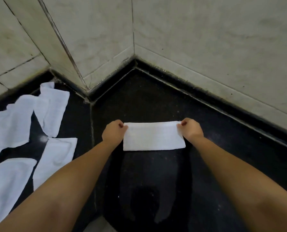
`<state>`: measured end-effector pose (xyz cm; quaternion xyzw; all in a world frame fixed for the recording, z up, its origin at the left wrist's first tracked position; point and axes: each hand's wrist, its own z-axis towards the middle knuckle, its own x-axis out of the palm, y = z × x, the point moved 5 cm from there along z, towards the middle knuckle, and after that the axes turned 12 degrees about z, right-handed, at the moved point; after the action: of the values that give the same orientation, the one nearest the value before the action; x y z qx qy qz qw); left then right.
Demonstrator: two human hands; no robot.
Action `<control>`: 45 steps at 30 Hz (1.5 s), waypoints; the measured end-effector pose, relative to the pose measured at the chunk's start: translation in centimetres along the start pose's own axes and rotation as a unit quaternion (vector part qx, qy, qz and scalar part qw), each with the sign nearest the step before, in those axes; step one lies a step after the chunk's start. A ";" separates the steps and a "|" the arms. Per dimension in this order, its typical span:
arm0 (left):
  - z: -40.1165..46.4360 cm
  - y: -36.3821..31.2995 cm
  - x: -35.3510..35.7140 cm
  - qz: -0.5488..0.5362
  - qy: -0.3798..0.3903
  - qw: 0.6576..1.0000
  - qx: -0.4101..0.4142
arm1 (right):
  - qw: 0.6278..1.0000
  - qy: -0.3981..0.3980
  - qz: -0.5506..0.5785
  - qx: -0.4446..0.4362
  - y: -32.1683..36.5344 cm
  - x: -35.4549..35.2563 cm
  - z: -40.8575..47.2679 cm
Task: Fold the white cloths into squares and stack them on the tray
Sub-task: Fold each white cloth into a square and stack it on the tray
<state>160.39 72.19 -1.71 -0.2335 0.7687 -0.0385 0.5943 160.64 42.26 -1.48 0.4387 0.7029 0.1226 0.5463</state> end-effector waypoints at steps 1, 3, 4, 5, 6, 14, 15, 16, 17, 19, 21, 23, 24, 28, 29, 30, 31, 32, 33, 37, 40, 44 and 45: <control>0.1 -0.1 0.1 0.015 -0.006 1.000 -0.004 | 1.000 -0.001 -0.022 -0.003 0.0 0.1 0.2; 0.4 -0.4 0.5 0.048 -0.024 0.999 0.000 | 0.997 -0.007 -0.069 -0.018 0.0 0.3 0.2; 0.4 -0.5 0.7 0.061 -0.033 0.998 0.006 | 0.996 -0.012 -0.088 -0.025 0.1 0.3 0.2; 0.5 -0.6 0.8 0.075 -0.037 0.996 0.017 | 0.994 -0.017 -0.101 -0.033 0.3 0.2 0.0; 0.6 -0.8 0.9 0.092 -0.033 0.995 0.029 | 0.993 -0.021 -0.105 -0.041 0.4 0.1 -0.2; -0.9 -1.1 0.4 0.131 0.063 0.986 0.079 | 0.962 0.060 -0.094 -0.250 4.5 4.1 -8.2; -1.4 -0.6 0.4 0.090 0.081 0.990 0.070 | 0.951 0.091 -0.088 -0.281 5.0 5.6 -10.0; -2.0 -0.1 0.5 0.044 0.100 0.992 0.059 | 0.938 0.120 -0.091 -0.312 5.4 7.1 -11.8; -2.4 0.5 0.5 0.001 0.114 0.992 0.048 | 0.924 0.139 -0.102 -0.340 5.7 8.6 -13.4; -3.5 1.9 0.4 -0.066 0.127 0.989 0.022 | 0.907 0.151 -0.134 -0.370 5.7 11.1 -16.3; -4.8 3.2 0.3 -0.125 0.145 0.981 -0.003 | 0.906 0.144 -0.172 -0.360 5.0 12.7 -18.1; -6.3 4.3 0.3 -0.152 0.165 0.974 -0.017 | 0.908 0.134 -0.204 -0.340 4.0 13.4 -18.8; -6.8 4.9 0.3 -0.155 0.171 0.973 -0.021 | 0.908 0.127 -0.215 -0.335 3.6 13.6 -19.0; -8.4 6.9 0.5 -0.186 0.194 0.962 -0.040 | 0.904 0.121 -0.241 -0.332 3.6 13.7 -19.5; -8.7 7.2 0.6 -0.204 0.200 0.957 -0.045 | 0.901 0.121 -0.245 -0.336 3.6 13.8 -19.6; -8.9 7.3 0.6 -0.223 0.204 0.952 -0.050 | 0.900 0.118 -0.247 -0.339 3.7 13.7 -19.7; -9.1 7.3 0.5 -0.241 0.208 0.946 -0.054 | 0.900 0.115 -0.248 -0.341 3.7 13.6 -19.8; -9.2 7.3 0.4 -0.256 0.211 0.942 -0.055 | 0.899 0.111 -0.246 -0.344 3.6 13.5 -19.9; -9.2 7.1 0.4 -0.269 0.216 0.937 -0.055 | 0.900 0.109 -0.242 -0.346 3.5 13.5 -20.0; -9.3 6.4 0.2 -0.302 0.232 0.924 -0.042 | 0.912 0.126 -0.207 -0.332 3.2 13.3 -19.7; -8.8 5.9 0.1 -0.320 0.240 0.915 -0.052 | 0.942 0.120 -0.128 -0.284 3.7 12.1 -18.6; -7.5 4.4 -0.4 -0.385 0.269 0.879 -0.080 | 0.974 0.104 0.042 -0.197 3.9 9.3 -16.5; -7.1 3.7 -0.6 -0.399 0.281 0.869 -0.075 | 0.976 0.098 0.072 -0.181 4.0 8.5 -15.9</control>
<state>152.77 74.19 -0.36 -0.5437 0.7451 -0.2787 0.2675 148.48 55.89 1.44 0.3675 0.6858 0.3296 0.5348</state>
